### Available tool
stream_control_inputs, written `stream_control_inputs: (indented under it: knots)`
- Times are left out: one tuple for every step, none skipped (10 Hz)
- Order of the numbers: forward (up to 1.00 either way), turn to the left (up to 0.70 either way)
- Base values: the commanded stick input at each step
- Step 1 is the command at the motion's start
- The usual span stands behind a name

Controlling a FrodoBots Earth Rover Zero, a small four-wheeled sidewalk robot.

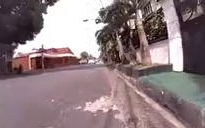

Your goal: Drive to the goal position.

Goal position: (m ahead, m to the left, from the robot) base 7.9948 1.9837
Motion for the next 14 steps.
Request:
stream_control_inputs:
  knots:
    - [0.7, 0.22]
    - [0.7, 0.0]
    - [0.7, 0.0]
    - [0.7, 0.0]
    - [0.7, 0.0]
    - [0.7, 0.0]
    - [0.7, 0.0]
    - [0.7, 0.0]
    - [0.7, 0.0]
    - [0.7, 0.0]
    - [0.7, 0.0]
    - [0.7, 0.0]
    - [0.7, 0.0]
    - [0.7, 0.0]
